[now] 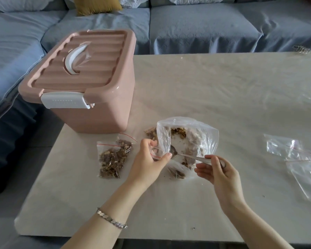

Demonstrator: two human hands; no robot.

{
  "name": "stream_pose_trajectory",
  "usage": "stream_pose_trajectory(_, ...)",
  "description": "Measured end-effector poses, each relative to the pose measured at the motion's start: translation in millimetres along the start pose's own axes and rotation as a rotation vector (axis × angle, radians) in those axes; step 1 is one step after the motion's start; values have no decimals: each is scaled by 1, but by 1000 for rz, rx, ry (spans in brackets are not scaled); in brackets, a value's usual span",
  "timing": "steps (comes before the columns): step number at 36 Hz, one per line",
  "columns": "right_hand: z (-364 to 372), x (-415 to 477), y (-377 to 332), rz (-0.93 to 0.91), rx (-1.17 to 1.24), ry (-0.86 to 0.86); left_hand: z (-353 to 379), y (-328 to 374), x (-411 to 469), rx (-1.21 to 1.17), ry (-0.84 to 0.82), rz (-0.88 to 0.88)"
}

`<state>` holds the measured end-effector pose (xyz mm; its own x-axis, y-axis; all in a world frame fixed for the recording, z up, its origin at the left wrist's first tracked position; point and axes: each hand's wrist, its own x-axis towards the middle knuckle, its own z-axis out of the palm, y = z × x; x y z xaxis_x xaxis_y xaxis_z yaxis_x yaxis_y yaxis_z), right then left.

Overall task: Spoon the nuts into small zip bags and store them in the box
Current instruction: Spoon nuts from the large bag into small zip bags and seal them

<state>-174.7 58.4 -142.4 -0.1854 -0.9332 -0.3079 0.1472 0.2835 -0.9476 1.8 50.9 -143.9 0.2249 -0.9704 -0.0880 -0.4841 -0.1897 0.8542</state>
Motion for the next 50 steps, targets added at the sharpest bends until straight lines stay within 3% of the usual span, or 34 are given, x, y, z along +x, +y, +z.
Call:
stream_pose_trajectory(9, -20, 0, -9, 288, 217, -25, -5, -5, -4, -43, -51, 17)
stream_pose_trajectory(17, -38, -4, -23, 260, 236, -33, -8, -11, -11, -97, -14, 53)
stream_pose_trajectory(24, -45, -5, -54, 41, 80, -23, -2, -6, -23, -69, -25, 68)
stream_pose_trajectory(35, -14, -10, -102, -174, -226, -160, 5, -10, -24, -116, 13, 58)
stream_pose_trajectory(44, 12, -35, -104, -663, -774, -335, 8, -7, -24, -150, -2, 113)
stream_pose_trajectory(50, 8, -46, -102, -877, -846, -379, 7, -14, -23, -143, 41, 144)
